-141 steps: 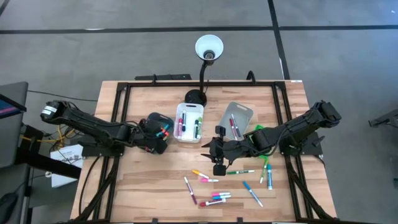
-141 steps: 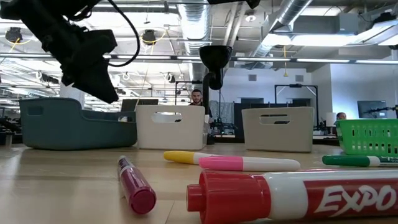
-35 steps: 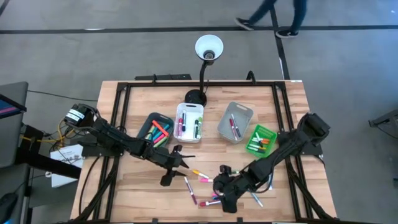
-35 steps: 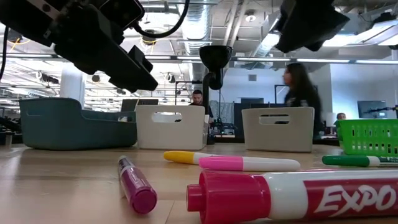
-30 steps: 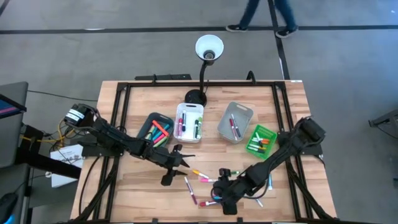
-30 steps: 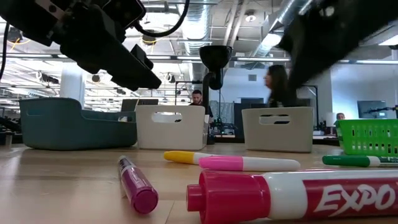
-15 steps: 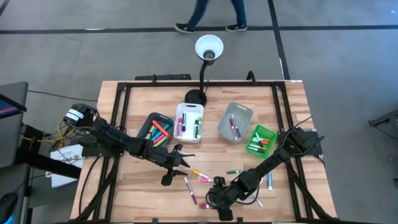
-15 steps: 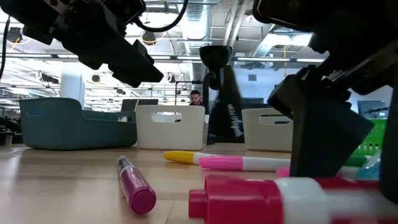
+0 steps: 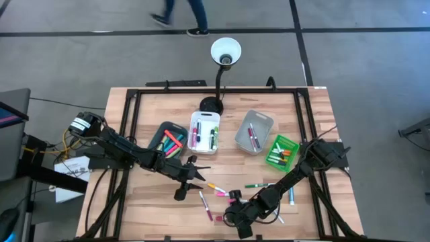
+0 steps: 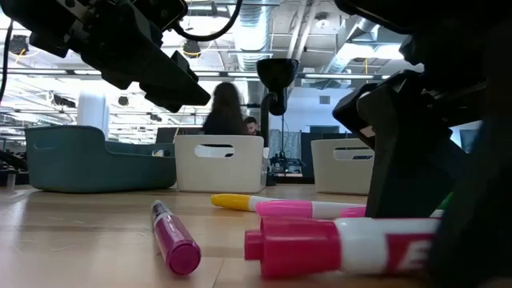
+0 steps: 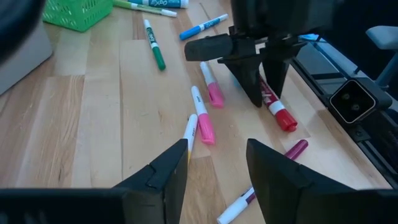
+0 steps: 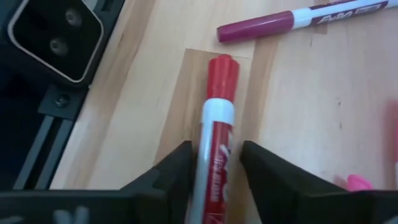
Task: Pick & Place Markers
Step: Put the red dry erase marker into the white bin
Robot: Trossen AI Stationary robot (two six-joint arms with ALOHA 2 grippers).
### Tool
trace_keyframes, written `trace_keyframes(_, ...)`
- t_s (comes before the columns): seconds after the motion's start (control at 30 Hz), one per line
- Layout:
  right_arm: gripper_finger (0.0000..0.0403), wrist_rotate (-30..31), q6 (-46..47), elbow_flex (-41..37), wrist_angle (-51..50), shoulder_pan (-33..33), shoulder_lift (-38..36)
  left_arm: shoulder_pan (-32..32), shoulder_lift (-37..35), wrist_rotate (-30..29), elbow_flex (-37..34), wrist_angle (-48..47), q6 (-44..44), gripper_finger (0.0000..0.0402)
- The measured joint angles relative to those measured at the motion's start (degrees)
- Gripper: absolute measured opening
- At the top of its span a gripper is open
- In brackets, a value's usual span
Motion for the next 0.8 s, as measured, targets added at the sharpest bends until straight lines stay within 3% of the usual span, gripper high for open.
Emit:
trace_keyframes(0.27, 0.0052, 0.18, 0.04, -0.23, 0.11, -0.80, -0.80, 0.00, 0.02, 0.00, 0.00, -0.01, 0.00, 0.0160)
trace_keyframes(0.4, 0.0051, 1.11, -0.44, -0.52, -0.74, -0.99, -2.98, 0.00, 0.03, 0.00, 0.00, 0.00, 0.02, 0.0159)
trace_keyframes(0.57, 0.0080, 6.87, -0.47, -0.51, -4.47, -1.79, -8.86, 0.00, -0.50, -0.01, 0.00, 0.33, 0.46, 0.0158)
trace_keyframes(0.8, 0.0062, 16.03, -0.59, -0.44, -14.53, -2.36, -17.87, -0.01, -9.55, -2.28, 0.00, -2.62, 4.68, 0.0158)
